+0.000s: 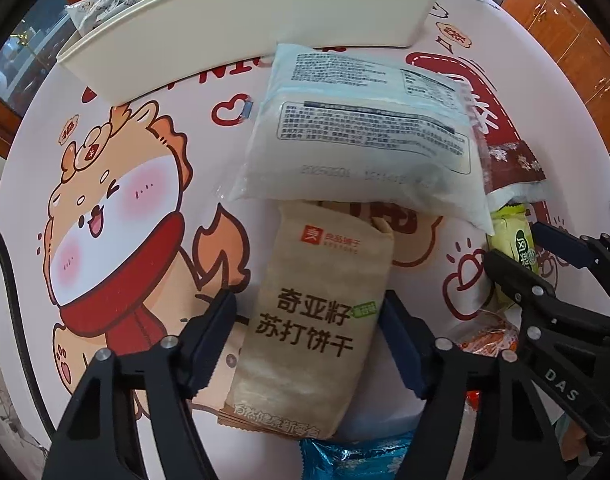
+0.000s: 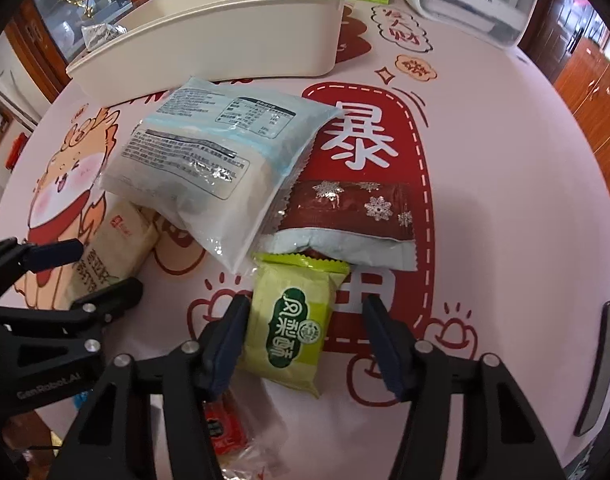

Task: Organize snacks
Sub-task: 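Grasp beige biscuit bag with left tool while right tool grasps green-yellow pack, then carry the biscuit bag and green pack over the white tray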

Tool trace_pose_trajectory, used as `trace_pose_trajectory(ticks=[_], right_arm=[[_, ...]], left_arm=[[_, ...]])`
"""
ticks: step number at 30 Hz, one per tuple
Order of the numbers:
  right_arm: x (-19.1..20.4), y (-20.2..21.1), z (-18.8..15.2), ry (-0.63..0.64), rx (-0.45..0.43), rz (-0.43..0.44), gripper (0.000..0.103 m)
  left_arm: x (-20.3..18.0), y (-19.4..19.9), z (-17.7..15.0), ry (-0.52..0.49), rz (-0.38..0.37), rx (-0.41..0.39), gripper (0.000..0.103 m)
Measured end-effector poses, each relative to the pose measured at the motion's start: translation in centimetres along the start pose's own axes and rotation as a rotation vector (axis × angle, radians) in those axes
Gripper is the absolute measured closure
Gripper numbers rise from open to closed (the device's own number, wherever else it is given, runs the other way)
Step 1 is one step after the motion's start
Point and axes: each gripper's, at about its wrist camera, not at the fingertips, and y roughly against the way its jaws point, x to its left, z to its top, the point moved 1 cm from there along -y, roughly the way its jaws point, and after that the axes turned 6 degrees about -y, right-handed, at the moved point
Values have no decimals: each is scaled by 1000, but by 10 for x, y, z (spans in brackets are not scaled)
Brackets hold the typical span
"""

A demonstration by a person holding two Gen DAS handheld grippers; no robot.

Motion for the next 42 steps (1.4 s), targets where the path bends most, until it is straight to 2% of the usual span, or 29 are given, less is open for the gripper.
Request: trace_pose_trajectory(ticks=[4, 5, 11, 16, 18, 24, 30, 36, 42], right_arm=[[0, 1, -3, 6, -38, -6, 57], [0, 2, -4, 6, -48, -5, 61], [-3, 4, -10, 7, -68, 4, 66], [-6, 5, -4, 16, -2, 38, 66], [-7, 18, 1, 31, -14, 30, 67], [-4, 82, 18, 105, -133, 56, 67], [-1, 109, 42, 127, -179, 114, 67], [13, 129, 67, 142, -224, 184, 67], [18, 164, 118, 126, -316, 227, 67]], left_arm=[[-6, 4, -2, 0, 8, -25, 46], [-7, 5, -2, 0, 11, -26, 46], [-7, 5, -1, 3, 23, -42, 49], [-2, 11, 4, 21, 48, -17, 50], [4, 27, 7, 42, 47, -38, 51], [29, 97, 19, 102, 100, -184, 52], [53, 156, 32, 170, 116, -299, 52], [67, 205, 56, 178, 143, -363, 52], [82, 259, 102, 117, 198, -456, 51]])
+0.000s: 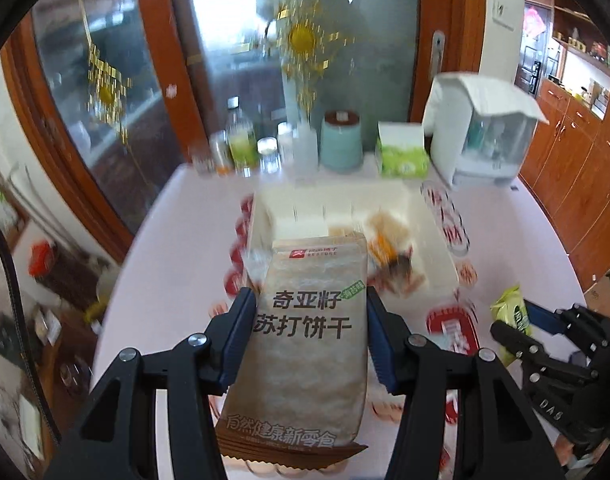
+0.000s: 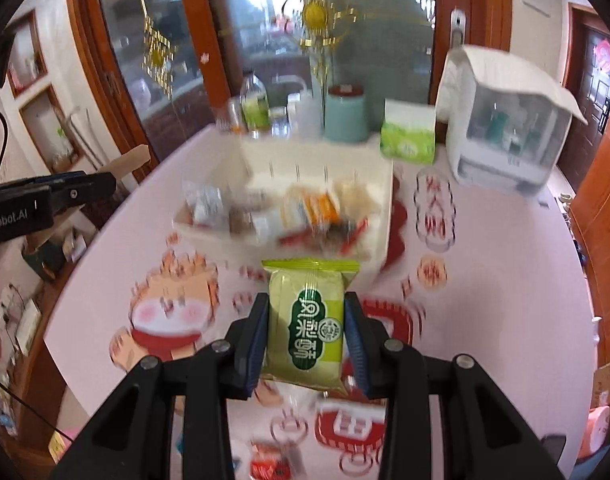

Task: Organize snacks
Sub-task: 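Carry the biscuit bag and green pack over the white tray, then release both packs into the tray and withdraw both tools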

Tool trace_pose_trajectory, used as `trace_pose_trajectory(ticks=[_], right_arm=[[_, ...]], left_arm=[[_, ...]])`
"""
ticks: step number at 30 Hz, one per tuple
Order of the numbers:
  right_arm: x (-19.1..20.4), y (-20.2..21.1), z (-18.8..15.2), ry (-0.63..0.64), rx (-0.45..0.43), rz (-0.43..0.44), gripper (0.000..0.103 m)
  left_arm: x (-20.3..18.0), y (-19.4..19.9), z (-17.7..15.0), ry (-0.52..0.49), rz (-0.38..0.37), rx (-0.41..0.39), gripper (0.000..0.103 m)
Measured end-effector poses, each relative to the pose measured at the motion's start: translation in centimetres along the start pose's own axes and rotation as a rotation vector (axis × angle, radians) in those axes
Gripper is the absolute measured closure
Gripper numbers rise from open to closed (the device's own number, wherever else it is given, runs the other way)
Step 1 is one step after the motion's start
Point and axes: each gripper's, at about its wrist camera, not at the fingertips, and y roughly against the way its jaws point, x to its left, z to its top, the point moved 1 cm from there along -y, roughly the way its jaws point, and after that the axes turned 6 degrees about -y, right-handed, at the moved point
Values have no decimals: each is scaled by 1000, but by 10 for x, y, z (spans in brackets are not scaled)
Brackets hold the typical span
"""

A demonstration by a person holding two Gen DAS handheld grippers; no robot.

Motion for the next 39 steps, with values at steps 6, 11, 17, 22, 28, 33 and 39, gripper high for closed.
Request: trace_pose_trajectory(ticks=[6, 11, 17, 22, 28, 33, 39], right_arm=[[-1, 13, 71, -52, -108, -18, 66], [-7, 0, 122, -117, -132, -39, 66], [-10, -48, 153, -206, -90, -65, 66], [-11, -95, 153, -252, -5, -92, 66], [-11, -124, 140, -291, 58, -92, 61], [-9, -118, 135, -278, 49, -136, 54], [-6, -101, 123, -267, 41, -145, 53]], left_arm=[[8, -4, 67, -74, 10, -81, 51], [16, -40, 108, -91, -41, -88, 51], [28, -114, 122, -63, -135, -10, 51], [31, -169, 113, -52, -177, 50, 51], [37, -211, 100, -9, -183, 119, 16], [44, -219, 96, 45, -236, 122, 16], [38, -201, 93, 10, -216, 74, 16]])
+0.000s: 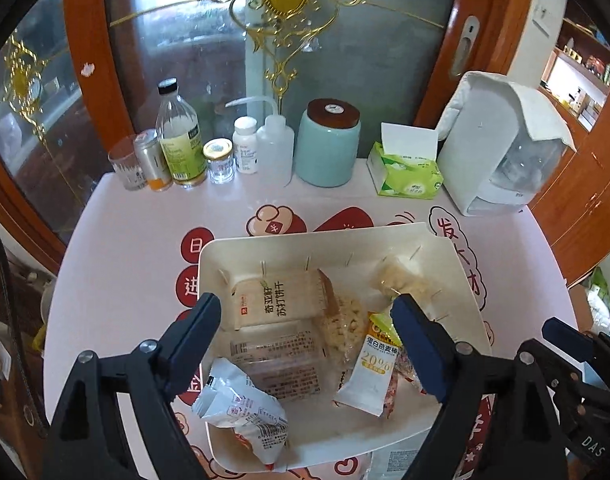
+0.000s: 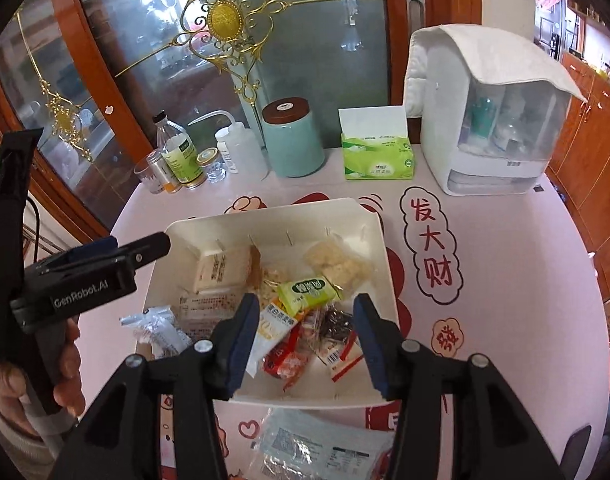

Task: Organize snacks
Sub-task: 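Release both packs into the tray and withdraw both tools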

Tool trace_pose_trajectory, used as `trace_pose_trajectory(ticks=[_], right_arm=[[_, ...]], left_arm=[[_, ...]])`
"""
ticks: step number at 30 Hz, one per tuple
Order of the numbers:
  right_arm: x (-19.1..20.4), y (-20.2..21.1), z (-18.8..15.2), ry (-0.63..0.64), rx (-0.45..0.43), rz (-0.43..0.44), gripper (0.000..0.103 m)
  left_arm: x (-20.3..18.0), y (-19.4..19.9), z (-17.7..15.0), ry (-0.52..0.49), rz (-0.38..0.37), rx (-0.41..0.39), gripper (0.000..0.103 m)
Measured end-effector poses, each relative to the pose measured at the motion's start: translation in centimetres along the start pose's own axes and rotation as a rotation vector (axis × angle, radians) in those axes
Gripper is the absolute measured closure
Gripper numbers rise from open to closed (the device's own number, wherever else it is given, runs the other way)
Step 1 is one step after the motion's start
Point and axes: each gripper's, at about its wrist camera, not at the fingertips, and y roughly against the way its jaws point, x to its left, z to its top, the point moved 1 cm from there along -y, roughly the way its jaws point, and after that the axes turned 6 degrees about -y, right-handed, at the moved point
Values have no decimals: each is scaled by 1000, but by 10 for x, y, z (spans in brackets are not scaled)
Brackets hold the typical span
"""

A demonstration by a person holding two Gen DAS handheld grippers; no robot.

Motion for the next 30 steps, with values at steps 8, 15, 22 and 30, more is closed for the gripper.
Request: trace_pose_trajectory(ticks=[8, 15, 22, 30], right_arm=[[-5, 29, -18, -6, -16, 29, 53], [-13, 61, -41, 30, -45, 91, 53], [-38, 86, -83, 70, -13, 128, 53], [-76, 95, -147, 110, 58, 143, 52]], left_arm=[[-19, 45, -5, -37, -15, -67, 16], [-42, 106, -26, -80, 20, -143, 16], [-73, 148, -66, -72, 25, -157, 13], [-118, 148, -152, -64, 29, -63, 13]])
